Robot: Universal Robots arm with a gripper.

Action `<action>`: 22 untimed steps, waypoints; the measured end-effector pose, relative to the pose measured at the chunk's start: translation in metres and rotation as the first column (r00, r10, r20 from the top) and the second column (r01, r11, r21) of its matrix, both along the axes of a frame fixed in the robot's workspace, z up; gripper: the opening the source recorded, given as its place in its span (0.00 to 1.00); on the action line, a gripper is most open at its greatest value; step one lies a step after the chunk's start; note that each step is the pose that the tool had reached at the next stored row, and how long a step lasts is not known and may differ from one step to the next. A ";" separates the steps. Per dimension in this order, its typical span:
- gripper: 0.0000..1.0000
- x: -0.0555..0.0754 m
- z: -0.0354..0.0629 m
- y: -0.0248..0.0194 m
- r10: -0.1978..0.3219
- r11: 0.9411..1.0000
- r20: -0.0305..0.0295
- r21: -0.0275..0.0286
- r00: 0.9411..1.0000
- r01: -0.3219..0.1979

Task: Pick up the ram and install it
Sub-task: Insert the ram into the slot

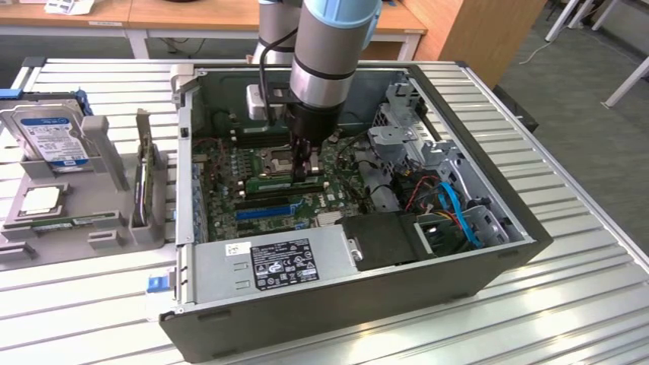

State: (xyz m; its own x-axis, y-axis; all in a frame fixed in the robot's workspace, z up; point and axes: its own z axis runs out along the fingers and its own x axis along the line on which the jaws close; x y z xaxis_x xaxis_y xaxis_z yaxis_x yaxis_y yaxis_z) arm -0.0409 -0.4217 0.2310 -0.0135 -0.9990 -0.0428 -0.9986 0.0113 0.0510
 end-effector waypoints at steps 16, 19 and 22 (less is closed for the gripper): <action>0.12 0.000 -0.0022 0.0000 0.000 1.000 0.000 0.000 1.000 0.000; 0.12 0.000 -0.0023 0.0000 0.000 1.000 0.000 0.000 1.000 0.000; 0.12 0.000 -0.0020 0.0001 0.000 1.000 0.000 0.000 1.000 0.000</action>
